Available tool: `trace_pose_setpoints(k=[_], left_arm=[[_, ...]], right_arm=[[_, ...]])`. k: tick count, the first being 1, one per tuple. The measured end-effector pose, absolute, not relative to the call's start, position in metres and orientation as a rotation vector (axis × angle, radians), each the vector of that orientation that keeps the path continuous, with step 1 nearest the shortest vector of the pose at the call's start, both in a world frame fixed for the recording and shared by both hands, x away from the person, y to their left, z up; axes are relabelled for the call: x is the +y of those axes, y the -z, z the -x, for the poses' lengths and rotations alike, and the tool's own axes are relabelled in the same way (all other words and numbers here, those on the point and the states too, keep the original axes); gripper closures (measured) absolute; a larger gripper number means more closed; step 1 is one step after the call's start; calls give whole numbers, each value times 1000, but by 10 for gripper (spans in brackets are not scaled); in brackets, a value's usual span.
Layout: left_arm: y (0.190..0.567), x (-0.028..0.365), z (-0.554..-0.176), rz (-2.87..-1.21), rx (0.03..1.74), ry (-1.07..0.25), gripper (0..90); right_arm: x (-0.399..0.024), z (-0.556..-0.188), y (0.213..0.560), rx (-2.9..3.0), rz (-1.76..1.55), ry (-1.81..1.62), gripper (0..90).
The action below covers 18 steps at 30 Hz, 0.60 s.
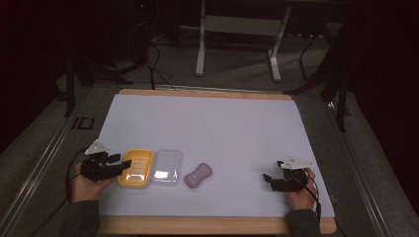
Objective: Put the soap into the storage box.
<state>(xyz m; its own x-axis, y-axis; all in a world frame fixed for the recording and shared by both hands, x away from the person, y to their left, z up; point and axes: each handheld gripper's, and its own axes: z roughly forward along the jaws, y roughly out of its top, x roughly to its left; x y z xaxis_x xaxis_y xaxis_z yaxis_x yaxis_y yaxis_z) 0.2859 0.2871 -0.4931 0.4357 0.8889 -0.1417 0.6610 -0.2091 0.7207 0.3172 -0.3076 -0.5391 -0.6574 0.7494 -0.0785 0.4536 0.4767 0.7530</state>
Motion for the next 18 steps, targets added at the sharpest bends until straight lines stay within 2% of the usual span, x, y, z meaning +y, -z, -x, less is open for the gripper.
trace_pose_setpoints(k=[18], left_arm=[[495, 269, -290, -2008, 1298, -382, 452]], right_arm=[[-311, -314, 538, 2291, -1002, -1058, 184]])
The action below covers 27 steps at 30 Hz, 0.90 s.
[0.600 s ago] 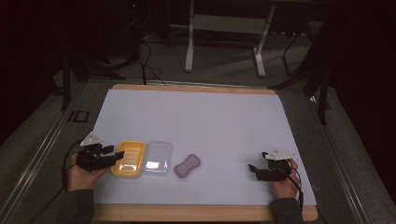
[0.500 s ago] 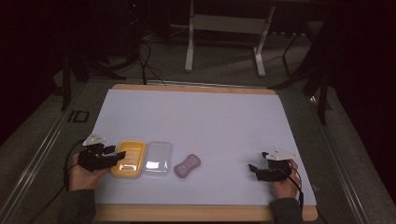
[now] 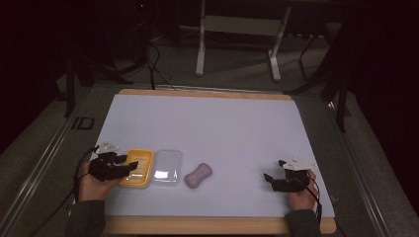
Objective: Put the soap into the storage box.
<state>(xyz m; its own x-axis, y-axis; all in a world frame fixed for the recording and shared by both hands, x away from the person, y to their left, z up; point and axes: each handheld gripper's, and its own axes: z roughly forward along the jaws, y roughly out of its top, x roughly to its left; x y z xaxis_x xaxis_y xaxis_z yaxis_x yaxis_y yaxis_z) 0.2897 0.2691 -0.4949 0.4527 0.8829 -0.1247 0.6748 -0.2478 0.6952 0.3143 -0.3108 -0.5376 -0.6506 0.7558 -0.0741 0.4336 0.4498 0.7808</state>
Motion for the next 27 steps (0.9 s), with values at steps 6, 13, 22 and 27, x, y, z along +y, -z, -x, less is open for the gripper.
trace_pose_setpoints(k=[6, 13, 22, 27], left_arm=[[494, 265, -288, -2024, 1290, -385, 448], [491, 259, -287, -2055, 1253, -386, 449], [485, 253, -285, -2075, 1225, -369, 453], [482, 249, -286, -2094, 1211, -363, 454]], right_arm=[[-311, -314, 538, 2288, -1002, -1065, 185], [-312, -314, 537, 2289, -1000, -1073, 185], [-312, -313, 537, 2279, -997, -1080, 184], [-312, -313, 537, 2271, -998, -1085, 184]])
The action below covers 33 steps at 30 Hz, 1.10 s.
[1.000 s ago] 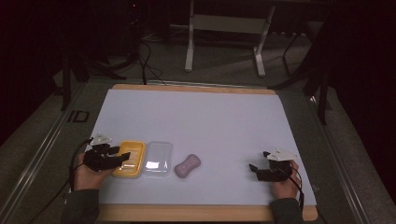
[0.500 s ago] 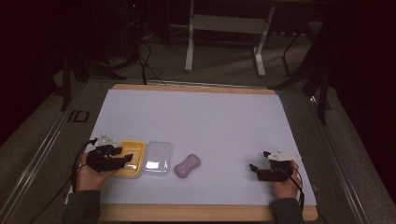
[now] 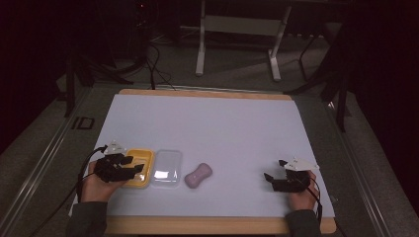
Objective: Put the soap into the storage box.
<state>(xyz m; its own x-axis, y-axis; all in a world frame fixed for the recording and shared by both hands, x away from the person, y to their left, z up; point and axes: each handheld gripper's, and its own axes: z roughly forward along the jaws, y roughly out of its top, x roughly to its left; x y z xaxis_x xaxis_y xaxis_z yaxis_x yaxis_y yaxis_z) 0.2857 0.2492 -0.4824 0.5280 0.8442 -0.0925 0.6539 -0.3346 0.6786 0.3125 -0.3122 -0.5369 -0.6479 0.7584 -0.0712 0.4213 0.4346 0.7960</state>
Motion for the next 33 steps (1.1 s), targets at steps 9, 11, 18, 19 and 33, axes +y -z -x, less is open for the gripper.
trace_pose_setpoints(k=[9, 11, 18, 19, 33], left_arm=[[480, 242, -285, -2134, 1179, -370, 456], [480, 240, -286, -2148, 1173, -369, 456], [478, 230, -288, -2203, 1122, -359, 455], [478, 228, -289, -2215, 1114, -359, 455], [466, 211, -295, -2313, 991, -344, 446]], right_arm=[[-312, -312, 537, 2263, -991, -1085, 185], [-312, -312, 537, 2263, -989, -1084, 185], [-312, -311, 537, 2259, -986, -1086, 185], [-312, -311, 537, 2259, -986, -1085, 185], [-312, -311, 537, 2258, -984, -1085, 185]])
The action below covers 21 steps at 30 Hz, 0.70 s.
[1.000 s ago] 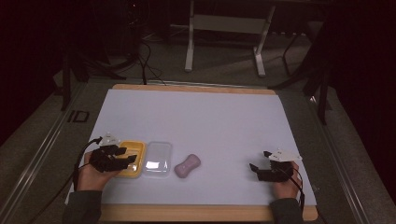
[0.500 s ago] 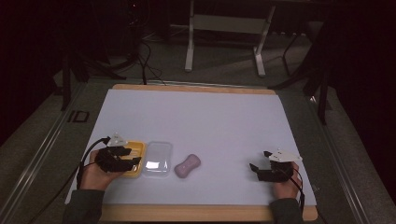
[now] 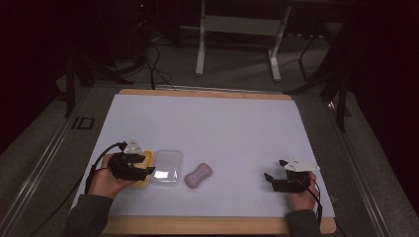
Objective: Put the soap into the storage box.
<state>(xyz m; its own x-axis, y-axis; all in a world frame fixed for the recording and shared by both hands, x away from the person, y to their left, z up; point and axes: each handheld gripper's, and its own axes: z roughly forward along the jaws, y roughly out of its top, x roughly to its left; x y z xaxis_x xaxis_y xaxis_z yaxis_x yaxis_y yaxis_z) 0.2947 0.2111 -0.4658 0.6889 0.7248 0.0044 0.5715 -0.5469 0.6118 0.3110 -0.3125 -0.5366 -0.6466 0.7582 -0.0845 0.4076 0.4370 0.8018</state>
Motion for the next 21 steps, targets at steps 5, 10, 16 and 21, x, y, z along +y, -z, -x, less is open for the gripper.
trace_pose_setpoints(k=[5, 10, 16, 21], left_arm=[[464, 204, -297, -2346, 956, -327, 440], [462, 199, -298, -2367, 940, -327, 438], [459, 188, -301, -2412, 897, -316, 430], [457, 183, -302, -2442, 881, -306, 416]], right_arm=[[-312, -311, 537, 2258, -984, -1084, 184], [-312, -311, 537, 2259, -983, -1083, 184], [-312, -310, 536, 2258, -985, -1084, 185], [-312, -310, 536, 2256, -986, -1086, 185]])
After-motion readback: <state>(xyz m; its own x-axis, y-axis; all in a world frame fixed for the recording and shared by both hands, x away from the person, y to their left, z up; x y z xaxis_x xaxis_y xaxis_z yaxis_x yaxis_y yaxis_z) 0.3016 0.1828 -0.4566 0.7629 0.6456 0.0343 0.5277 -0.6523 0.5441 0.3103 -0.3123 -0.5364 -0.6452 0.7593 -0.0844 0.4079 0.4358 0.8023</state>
